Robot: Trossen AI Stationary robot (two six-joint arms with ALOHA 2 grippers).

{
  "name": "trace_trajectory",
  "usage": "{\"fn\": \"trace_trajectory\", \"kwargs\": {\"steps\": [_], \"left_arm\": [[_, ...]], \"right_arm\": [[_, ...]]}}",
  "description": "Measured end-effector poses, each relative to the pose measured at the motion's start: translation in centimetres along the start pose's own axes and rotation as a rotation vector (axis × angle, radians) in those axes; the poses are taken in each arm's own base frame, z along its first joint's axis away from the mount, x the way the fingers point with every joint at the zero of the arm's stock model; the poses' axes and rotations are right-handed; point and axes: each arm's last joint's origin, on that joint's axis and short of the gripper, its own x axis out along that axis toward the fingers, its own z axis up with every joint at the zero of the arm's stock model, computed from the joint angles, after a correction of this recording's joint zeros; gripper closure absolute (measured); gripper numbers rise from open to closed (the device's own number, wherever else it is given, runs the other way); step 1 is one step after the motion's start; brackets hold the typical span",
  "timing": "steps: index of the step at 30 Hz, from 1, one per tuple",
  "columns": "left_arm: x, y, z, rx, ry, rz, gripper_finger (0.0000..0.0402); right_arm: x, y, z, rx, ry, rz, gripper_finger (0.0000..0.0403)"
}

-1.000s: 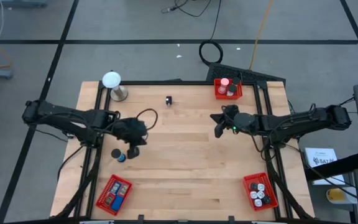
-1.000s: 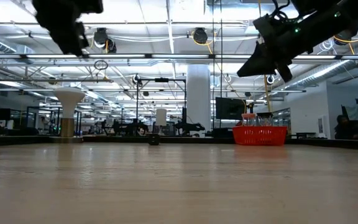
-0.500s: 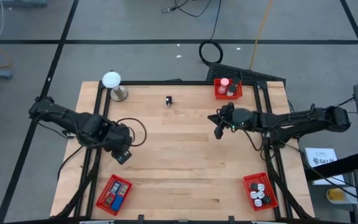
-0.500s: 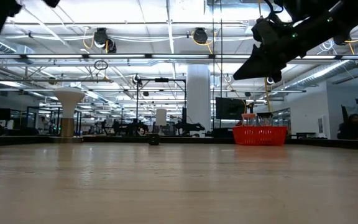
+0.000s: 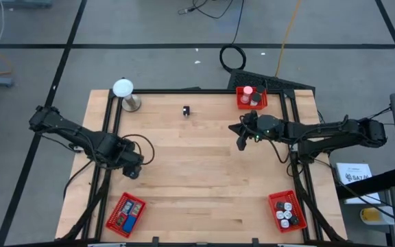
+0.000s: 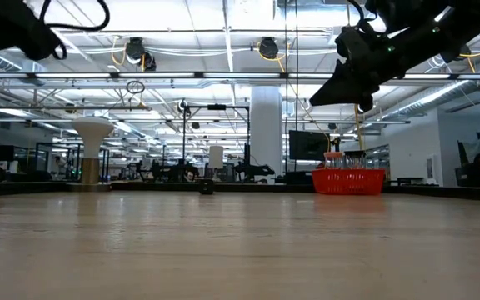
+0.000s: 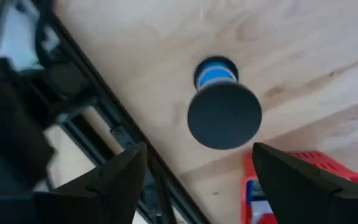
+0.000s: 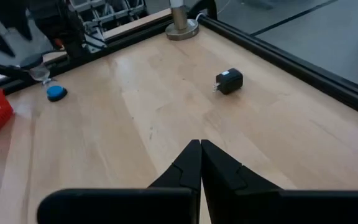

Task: Pick & Place Office items
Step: Put the blue hourglass into the top red basket

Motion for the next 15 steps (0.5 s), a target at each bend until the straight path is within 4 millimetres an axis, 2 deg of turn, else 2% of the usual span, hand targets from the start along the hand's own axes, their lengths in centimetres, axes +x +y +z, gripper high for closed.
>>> {"fn": "trace_trajectory", "kwargs": {"steps": [5,15], "left_arm": [[1.5,-0.8,0.4,0.015,-0.008,-0.138,0.0105],[3.3,-0.2,0.6,-0.001,-0.025,-0.057,0.0105]], "right_arm": [[0.0,0.1,0.4,0.011,-0.038,0.012,0.0403],[0.0,0.2,0.5,0.034,-0.054,0.018,0.0403]]}}
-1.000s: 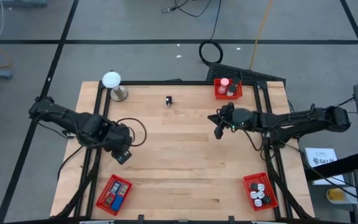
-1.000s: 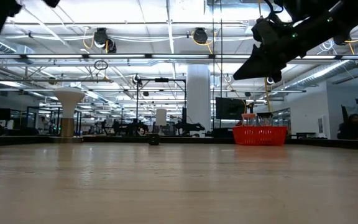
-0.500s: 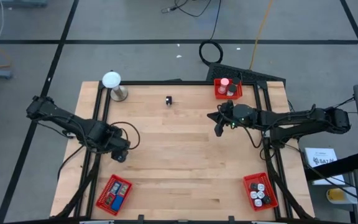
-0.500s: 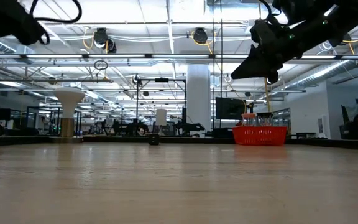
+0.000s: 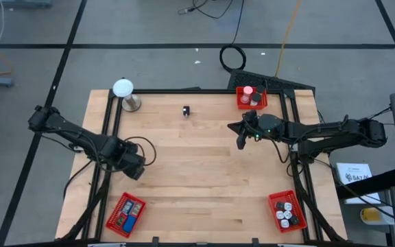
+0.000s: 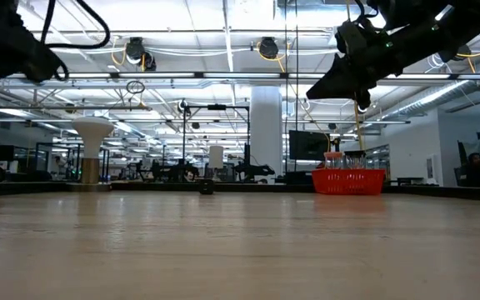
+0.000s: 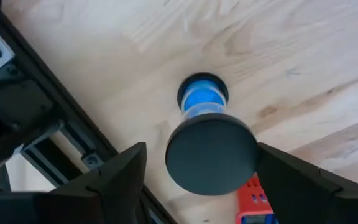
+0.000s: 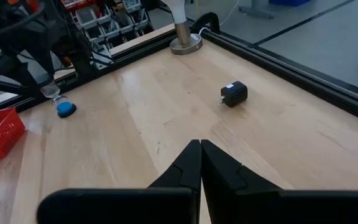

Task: Pick & Place Office items
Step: Put the blue hourglass into the top red basket

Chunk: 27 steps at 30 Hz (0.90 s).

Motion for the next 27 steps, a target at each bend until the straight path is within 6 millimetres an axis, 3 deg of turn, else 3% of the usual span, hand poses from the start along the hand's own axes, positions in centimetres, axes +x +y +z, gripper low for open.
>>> {"fn": "trace_trajectory", "kwargs": {"steps": [7,13,15,21,27], "left_arm": [[1.5,-0.1,0.2,0.006,-0.002,-0.022,0.0112],[1.5,-0.1,0.2,0.002,0.01,-0.023,0.019],[1.4,-0.1,0.2,0.014,0.024,-0.028,0.019],[-2.7,-0.9,1.8,0.071,-0.099,-0.176,0.019],[-6.6,-2.9,7.8,0.182,-0.305,-0.321,0.019]], "right_arm": [[0.0,0.0,0.0,0.007,0.0,0.0,0.0403],[0.0,0.0,0.0,0.007,-0.001,-0.001,0.0403],[0.0,0.0,0.0,0.007,-0.001,-0.001,0.0403],[-0.2,0.0,0.1,0.008,-0.009,0.001,0.0403],[-1.0,0.1,0.8,0.013,-0.047,0.013,0.0403]]}}
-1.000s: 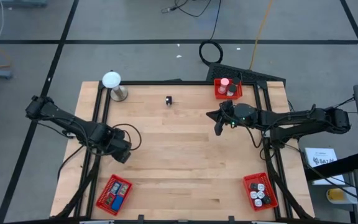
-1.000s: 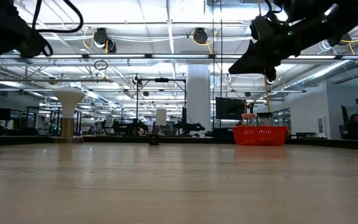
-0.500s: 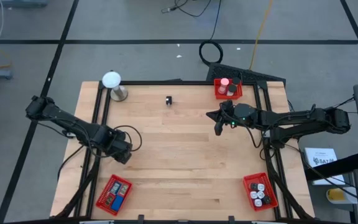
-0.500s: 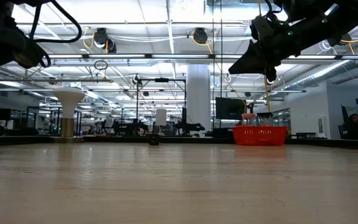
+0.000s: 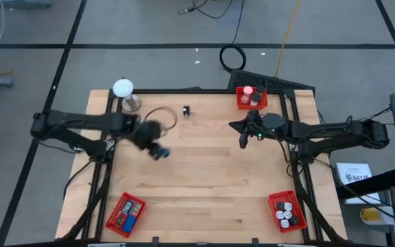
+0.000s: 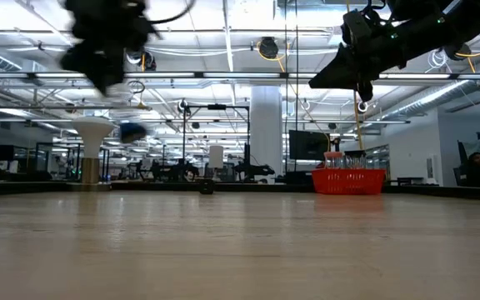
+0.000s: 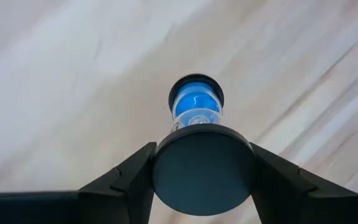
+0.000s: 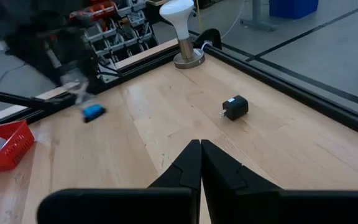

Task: Pick & Place Office items
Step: Put the blue hourglass into the top red basket

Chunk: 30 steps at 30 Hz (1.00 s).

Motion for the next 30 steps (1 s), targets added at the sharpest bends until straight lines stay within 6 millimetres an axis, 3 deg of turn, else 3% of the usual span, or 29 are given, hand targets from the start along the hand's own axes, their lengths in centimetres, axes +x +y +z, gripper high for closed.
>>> {"fn": "trace_trajectory", "kwargs": {"steps": [9,14,21,30], "left_arm": [[3.3,-3.9,12.4,0.282,-0.118,-0.016,0.019],[6.6,-5.9,17.2,0.417,-0.117,0.007,0.019],[10.4,-7.4,20.4,0.502,-0.103,0.03,0.019],[14.0,-7.4,21.1,0.465,-0.044,0.057,0.019]], "right_arm": [[-0.8,-0.1,0.2,-0.004,0.003,-0.002,0.0403],[-0.8,-0.1,0.2,-0.012,0.005,-0.003,0.0403],[-0.8,-0.1,0.2,-0.013,0.004,-0.006,0.0403],[-0.8,-0.1,0.2,-0.013,0.004,-0.006,0.0403]]}}
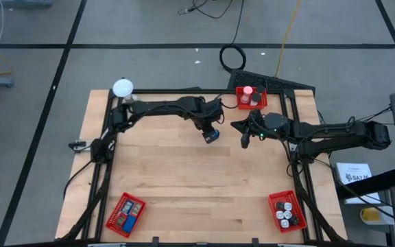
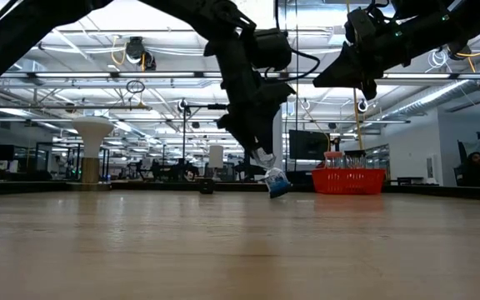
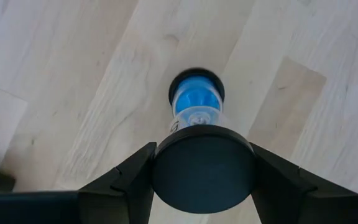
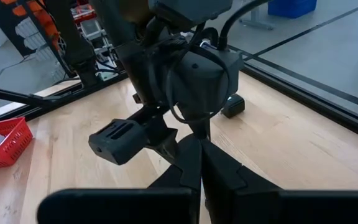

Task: Pick & Place Office items
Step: Put the blue hourglass into the top red basket

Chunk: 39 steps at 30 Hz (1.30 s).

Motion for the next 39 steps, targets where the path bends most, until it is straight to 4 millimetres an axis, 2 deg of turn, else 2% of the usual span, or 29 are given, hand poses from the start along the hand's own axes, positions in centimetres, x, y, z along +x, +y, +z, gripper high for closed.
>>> {"fn": "trace_trajectory", "kwargs": {"steps": [6,11,14,17,22,25,28,32,39], "left_arm": [[0.3,0.0,0.0,-0.037,0.007,-0.001,0.0188],[0.6,0.1,-0.3,-0.062,0.029,0.005,0.0122],[0.5,0.1,-0.2,-0.06,0.019,0.003,0.011],[0.5,0.1,-0.2,-0.05,0.027,0.003,0.0137],[0.3,0.0,-0.4,-0.023,0.042,-0.015,0.0233],[-0.5,-0.1,-0.2,-0.014,0.016,-0.02,0.0284],[-0.9,-0.2,-0.1,0.024,0.001,-0.026,0.0303],[-0.4,-0.5,0.1,0.039,-0.016,-0.035,0.0276],[1.2,-0.2,-0.9,0.013,0.035,-0.066,0.0168]], "right_arm": [[0.0,0.0,0.0,0.002,-0.001,0.001,0.0403],[0.0,0.0,0.0,0.003,-0.001,0.001,0.0403],[0.0,0.0,0.0,0.003,-0.001,0.001,0.0403],[0.0,0.0,0.0,0.003,0.0,0.001,0.0403],[0.0,0.0,0.0,0.003,0.0,0.002,0.0403],[0.0,0.0,0.0,0.003,0.001,0.004,0.0403],[0.0,0.0,0.0,0.004,0.0,0.004,0.0403],[0.0,0.0,0.0,0.002,0.0,0.004,0.0403],[0.0,0.0,0.0,0.003,0.0,0.005,0.0403]]}}
